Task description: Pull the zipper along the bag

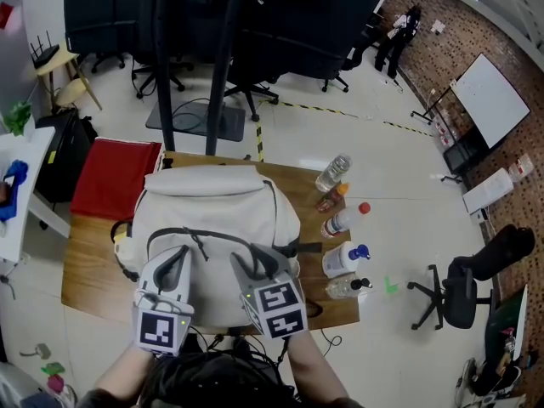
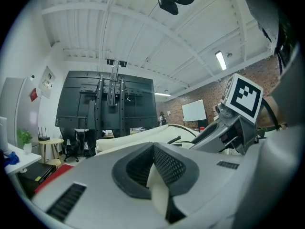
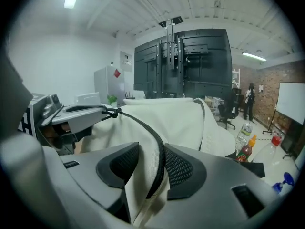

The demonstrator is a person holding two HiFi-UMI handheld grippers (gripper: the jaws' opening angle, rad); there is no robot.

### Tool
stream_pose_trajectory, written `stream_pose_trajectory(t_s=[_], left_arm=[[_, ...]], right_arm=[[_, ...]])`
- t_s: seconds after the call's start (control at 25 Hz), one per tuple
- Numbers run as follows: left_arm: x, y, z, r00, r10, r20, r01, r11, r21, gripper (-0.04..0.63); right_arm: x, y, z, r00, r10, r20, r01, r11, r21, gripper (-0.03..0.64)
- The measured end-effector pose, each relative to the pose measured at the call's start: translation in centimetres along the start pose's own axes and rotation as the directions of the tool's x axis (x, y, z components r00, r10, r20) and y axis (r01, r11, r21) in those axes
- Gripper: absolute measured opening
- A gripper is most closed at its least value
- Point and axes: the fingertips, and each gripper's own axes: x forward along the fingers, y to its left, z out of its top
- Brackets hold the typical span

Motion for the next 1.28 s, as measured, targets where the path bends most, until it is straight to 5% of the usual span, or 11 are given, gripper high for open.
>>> stream_pose_trajectory(t_s=[0.36,0.8,0.84,0.92,1.28], left_arm=[[-0.1,-0.2,0.3,1.000,-0.026,0.005,0.026,1.000,0.002,0.037],[0.0,-0.7,0.8,0.997,-0.071,0.006,0.070,0.993,0.100,0.038],[0.0,-0.8,0.7,0.997,-0.078,-0.002,0.077,0.990,0.121,0.053],[0.0,-1.3,0.3,0.995,-0.093,-0.035,0.098,0.981,0.167,0.205],[1.9,-1.2,-0.4,0.996,0.004,-0.087,0.024,0.951,0.308,0.288]], right_arm=[[-0.8,-0.3,0.5,0.998,-0.051,0.045,0.051,0.999,-0.009,0.087],[-1.0,-0.2,0.7,0.998,-0.019,0.063,0.020,1.000,-0.015,0.074],[-1.1,-0.2,0.7,0.998,-0.017,0.065,0.018,1.000,-0.014,0.074],[-1.2,-0.2,0.7,0.998,-0.013,0.068,0.014,1.000,-0.012,0.074],[-1.6,0.0,0.8,0.997,-0.003,0.074,0.004,1.000,-0.017,0.074]])
